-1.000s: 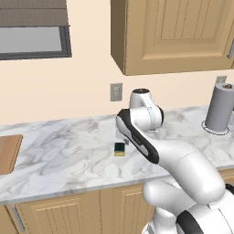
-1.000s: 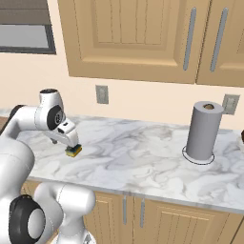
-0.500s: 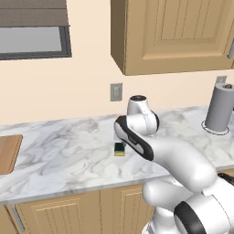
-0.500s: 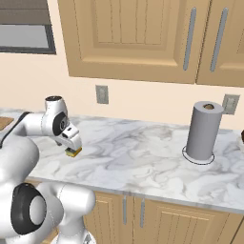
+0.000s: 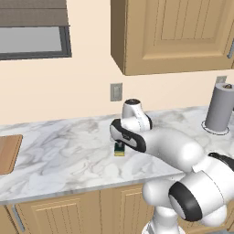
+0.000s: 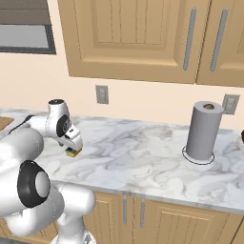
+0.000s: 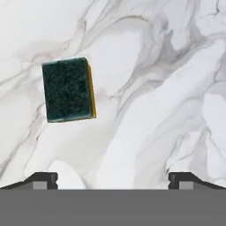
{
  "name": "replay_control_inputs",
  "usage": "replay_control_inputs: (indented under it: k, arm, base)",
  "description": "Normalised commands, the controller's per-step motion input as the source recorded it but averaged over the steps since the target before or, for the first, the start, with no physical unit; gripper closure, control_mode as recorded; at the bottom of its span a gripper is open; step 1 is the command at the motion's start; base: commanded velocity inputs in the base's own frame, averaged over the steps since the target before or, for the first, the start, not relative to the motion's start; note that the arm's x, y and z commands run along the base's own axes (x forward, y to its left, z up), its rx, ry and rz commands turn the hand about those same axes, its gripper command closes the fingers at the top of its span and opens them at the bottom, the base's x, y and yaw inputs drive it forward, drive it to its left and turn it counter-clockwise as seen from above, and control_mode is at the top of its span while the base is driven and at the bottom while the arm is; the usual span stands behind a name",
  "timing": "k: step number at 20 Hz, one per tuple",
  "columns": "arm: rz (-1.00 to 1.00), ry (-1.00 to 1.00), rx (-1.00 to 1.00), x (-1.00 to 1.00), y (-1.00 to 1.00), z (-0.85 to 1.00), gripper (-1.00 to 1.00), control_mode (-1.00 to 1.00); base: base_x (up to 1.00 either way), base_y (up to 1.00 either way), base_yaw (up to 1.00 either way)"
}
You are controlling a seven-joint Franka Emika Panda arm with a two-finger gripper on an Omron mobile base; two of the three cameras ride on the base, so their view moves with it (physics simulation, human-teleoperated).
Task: Pick up the sponge from the counter and clean the cutting board by briefly scrubbing or pressing down on the cutting board. Once finished, release the sponge.
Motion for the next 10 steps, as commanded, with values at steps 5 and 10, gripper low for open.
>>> replay_control_inputs:
  k: [5, 10]
  arm:
    - [0.0, 0.0, 0.0, 0.22, 0.09, -0.16, -1.0, -1.0]
    - [0.0, 0.0, 0.0, 0.21, 0.05, -0.17, -1.0, -1.0]
  base:
    - [0.0, 0.0, 0.0]
    - [0.0, 0.0, 0.0]
